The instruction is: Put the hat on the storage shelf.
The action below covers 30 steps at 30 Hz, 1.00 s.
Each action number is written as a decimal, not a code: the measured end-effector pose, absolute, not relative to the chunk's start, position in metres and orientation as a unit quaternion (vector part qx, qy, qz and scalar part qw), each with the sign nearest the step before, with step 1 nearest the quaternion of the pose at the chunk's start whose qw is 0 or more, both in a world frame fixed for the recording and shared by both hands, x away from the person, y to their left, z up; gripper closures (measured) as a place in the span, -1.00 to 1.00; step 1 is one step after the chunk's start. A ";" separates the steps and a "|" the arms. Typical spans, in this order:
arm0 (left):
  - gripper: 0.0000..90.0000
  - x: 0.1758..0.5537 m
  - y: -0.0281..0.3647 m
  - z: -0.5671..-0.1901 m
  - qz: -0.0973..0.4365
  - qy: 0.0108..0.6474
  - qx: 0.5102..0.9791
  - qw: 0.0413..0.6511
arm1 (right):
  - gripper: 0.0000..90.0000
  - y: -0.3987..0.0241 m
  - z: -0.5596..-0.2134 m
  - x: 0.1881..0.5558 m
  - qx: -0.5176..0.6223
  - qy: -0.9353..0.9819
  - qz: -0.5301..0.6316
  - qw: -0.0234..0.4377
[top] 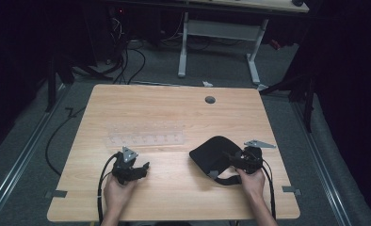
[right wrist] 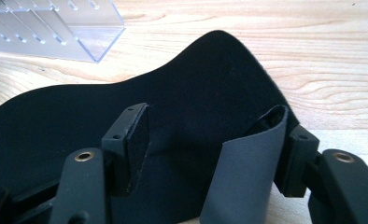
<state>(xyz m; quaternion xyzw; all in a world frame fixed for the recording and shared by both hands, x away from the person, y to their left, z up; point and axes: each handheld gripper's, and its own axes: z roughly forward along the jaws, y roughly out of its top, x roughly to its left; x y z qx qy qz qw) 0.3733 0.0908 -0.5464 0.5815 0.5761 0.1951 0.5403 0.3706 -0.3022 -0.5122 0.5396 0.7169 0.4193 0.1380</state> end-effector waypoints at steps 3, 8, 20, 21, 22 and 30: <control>-0.33 0.373 0.091 -0.546 0.195 0.576 0.581 0.540 | -0.14 -0.300 -0.516 0.373 0.540 0.717 0.422 0.127; -0.33 0.373 0.091 -0.546 0.195 0.576 0.582 0.540 | -0.09 -0.297 -0.520 0.374 0.536 0.720 0.425 0.119; -0.34 0.373 0.091 -0.546 0.195 0.576 0.582 0.540 | 0.24 -0.297 -0.527 0.372 0.523 0.729 0.430 0.102; -0.34 0.373 0.091 -0.546 0.195 0.576 0.582 0.540 | 0.28 -0.298 -0.528 0.371 0.519 0.731 0.431 0.102; -0.34 0.373 0.091 -0.546 0.195 0.576 0.582 0.540 | 0.34 -0.298 -0.528 0.371 0.511 0.736 0.432 0.103; -0.34 0.373 0.090 -0.546 0.195 0.576 0.581 0.540 | 0.61 -0.303 -0.528 0.367 0.495 0.742 0.444 0.090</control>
